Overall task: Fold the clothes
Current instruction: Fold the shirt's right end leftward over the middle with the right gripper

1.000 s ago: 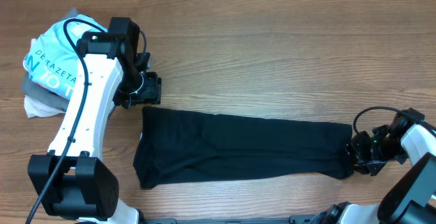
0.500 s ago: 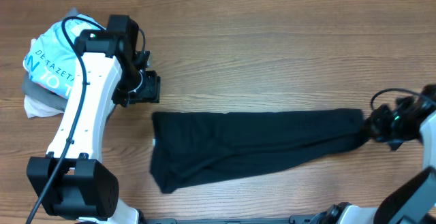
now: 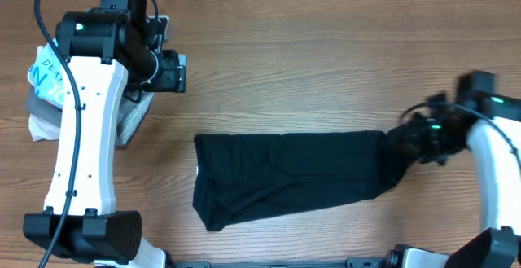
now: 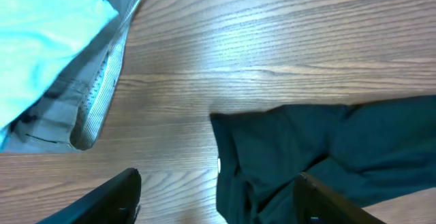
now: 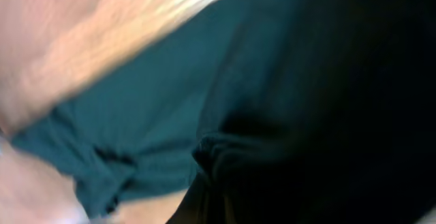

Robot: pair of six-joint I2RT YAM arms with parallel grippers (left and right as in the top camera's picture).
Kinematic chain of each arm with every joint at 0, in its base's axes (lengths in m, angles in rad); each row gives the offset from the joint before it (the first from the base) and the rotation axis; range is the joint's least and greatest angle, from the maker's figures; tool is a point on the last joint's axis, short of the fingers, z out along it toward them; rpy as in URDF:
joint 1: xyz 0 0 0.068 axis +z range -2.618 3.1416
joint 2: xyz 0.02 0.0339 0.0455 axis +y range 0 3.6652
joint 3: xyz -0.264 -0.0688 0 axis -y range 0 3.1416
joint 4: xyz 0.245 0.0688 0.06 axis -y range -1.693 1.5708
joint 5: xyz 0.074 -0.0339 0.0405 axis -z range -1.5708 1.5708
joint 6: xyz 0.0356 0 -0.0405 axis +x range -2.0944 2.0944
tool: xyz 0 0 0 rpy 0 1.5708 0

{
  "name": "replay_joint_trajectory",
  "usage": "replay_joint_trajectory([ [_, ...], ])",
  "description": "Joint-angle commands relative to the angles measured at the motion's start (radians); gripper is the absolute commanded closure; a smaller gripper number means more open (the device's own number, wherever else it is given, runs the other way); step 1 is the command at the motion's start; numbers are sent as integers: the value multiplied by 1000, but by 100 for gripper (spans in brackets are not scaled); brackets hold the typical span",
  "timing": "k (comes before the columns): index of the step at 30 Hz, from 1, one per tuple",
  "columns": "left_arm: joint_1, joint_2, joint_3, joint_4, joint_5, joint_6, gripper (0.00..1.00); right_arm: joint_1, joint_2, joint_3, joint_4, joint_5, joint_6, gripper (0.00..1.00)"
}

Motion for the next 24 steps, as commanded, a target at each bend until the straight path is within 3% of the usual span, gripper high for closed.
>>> replay_joint_trajectory([
  [1, 3, -23, 42, -7, 0, 23, 25, 160, -7, 5, -3, -7, 18, 96],
  [13, 3, -23, 45, -26, 0, 23, 23, 745, 43, -120, 272, 30, 259, 96],
  [17, 3, -23, 45, -30, 0, 23, 22, 870, 89, -122, 328, 28, 261, 95],
  [19, 3, -23, 45, -30, 0, 23, 22, 912, 103, -122, 349, 30, 267, 76],
  [20, 3, -23, 45, -31, 0, 23, 22, 921, 104, -122, 351, 33, 274, 59],
  [24, 3, -23, 45, -42, -4, 23, 21, 907, 88, -117, 322, 118, 305, 51],
])
